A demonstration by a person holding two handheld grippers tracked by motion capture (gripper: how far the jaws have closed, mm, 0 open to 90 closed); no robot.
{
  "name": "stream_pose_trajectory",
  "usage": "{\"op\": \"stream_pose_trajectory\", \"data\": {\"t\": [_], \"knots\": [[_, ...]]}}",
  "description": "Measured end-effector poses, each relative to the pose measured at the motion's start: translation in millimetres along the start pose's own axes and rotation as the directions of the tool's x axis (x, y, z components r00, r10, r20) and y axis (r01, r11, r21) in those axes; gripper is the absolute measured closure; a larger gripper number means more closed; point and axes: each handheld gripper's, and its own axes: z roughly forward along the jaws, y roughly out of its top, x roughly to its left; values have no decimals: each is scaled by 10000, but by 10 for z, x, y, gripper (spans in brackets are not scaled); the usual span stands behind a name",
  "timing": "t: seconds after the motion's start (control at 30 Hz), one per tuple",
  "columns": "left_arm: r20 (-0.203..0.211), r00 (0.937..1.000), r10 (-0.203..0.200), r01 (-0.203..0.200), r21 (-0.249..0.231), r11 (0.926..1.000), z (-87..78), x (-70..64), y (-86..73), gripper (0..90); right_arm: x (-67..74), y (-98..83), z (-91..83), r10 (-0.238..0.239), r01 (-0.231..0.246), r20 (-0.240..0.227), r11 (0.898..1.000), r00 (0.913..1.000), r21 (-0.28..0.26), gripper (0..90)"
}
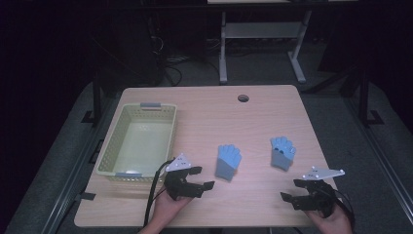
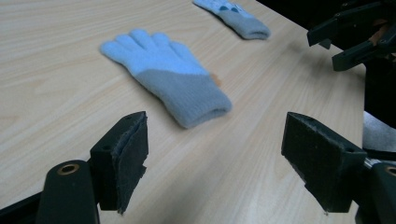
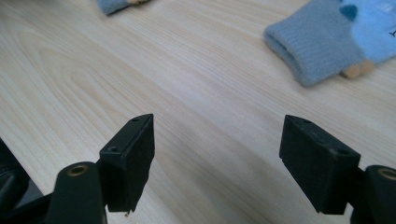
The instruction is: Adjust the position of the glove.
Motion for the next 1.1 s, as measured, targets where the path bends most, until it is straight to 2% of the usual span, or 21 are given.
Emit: {"op": "stream_pose_trajectory", "data": {"t": [0.23,0.33,0.47,0.53,0.7,0.73,0.97,1.0,1.1], "knots": [[75,9998,-165,165,-6,9999,-17,46,-36,227,11,43,3,-41,40,-70,9999,10000,-149,266],[157,9993,-338,341,-178,9993,-20,53,-35,227,5,74,10,37,-39,-97,9999,9999,-158,264],[143,9996,-226,227,-70,9997,-21,65,-39,227,13,139,27,-111,111,0,9998,9999,-170,264],[135,9994,-307,308,-72,9995,-21,71,-39,227,11,184,46,-322,322,11,9993,9995,-214,267],[121,9995,-309,310,-153,9994,-30,88,-36,227,1,265,89,-415,417,94,9990,9991,-173,281],[105,9996,-261,263,-183,9995,-36,92,-33,227,-3,304,114,-526,525,178,9986,9985,53,283],[131,9998,-176,179,-212,9996,-43,86,-14,227,-79,458,160,-449,447,206,9989,9988,103,283],[130,9999,-67,69,-180,9998,-42,80,-15,227,-85,482,159,-387,385,186,9992,9991,128,284],[136,9999,-72,74,-173,9998,-36,70,-14,227,-114,568,178,-475,467,261,9984,9985,305,288]]}}
